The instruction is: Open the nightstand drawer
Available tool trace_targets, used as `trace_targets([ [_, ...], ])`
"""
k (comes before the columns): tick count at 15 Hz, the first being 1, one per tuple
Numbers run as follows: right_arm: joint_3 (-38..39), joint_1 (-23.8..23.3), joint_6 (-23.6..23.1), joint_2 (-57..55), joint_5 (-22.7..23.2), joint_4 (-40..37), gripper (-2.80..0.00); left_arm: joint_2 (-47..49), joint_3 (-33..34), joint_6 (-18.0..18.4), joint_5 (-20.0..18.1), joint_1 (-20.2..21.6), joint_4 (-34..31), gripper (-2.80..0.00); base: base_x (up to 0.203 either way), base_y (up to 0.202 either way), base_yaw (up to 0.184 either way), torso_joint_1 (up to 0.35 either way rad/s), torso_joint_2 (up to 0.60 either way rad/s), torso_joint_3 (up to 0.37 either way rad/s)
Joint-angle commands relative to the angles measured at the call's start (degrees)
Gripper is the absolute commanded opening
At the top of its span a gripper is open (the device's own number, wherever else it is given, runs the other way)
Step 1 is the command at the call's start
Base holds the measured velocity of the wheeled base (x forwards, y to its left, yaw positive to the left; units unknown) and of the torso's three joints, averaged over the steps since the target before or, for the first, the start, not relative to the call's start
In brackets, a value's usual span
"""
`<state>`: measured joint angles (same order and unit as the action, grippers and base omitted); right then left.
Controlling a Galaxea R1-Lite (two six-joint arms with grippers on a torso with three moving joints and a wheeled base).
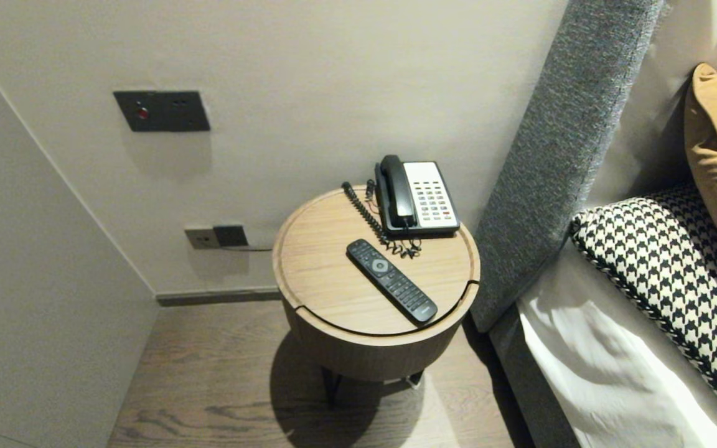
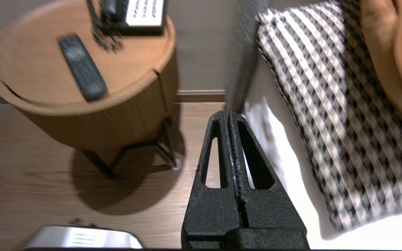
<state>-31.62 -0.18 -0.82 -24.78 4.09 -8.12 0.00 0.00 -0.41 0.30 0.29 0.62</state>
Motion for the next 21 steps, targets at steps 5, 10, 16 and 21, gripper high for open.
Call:
trace_targets([
  [5,-26.36,6.14,10.27,-34.53,1.62,-12.54,-2.8,0.0,0.0,-0.02,0.05,-0.01,0.01,-2.8,0.0,0.0,0.0,0.0,0.0,0.0],
  [10,-37.7,13.36,13.25,-54.75,1.38,-20.86,-2.8,0.0,0.0,-0.02,0.05,-0.03,0.08,-2.8,0.0,0.0,0.0,0.0,0.0,0.0],
  [16,-45.16,20.14,13.71,-71.62,0.97,-22.13,-2.8,0.0,0.0,-0.02,0.03,-0.03,0.08,-2.8,0.0,0.0,0.0,0.0,0.0,0.0],
  [21,-47.53,22.31,14.23,-78.39,0.36,-20.47,-2.8,0.0,0.0,-0.02,0.05,-0.03,0.08,-2.8,0.0,0.0,0.0,0.0,0.0,0.0],
])
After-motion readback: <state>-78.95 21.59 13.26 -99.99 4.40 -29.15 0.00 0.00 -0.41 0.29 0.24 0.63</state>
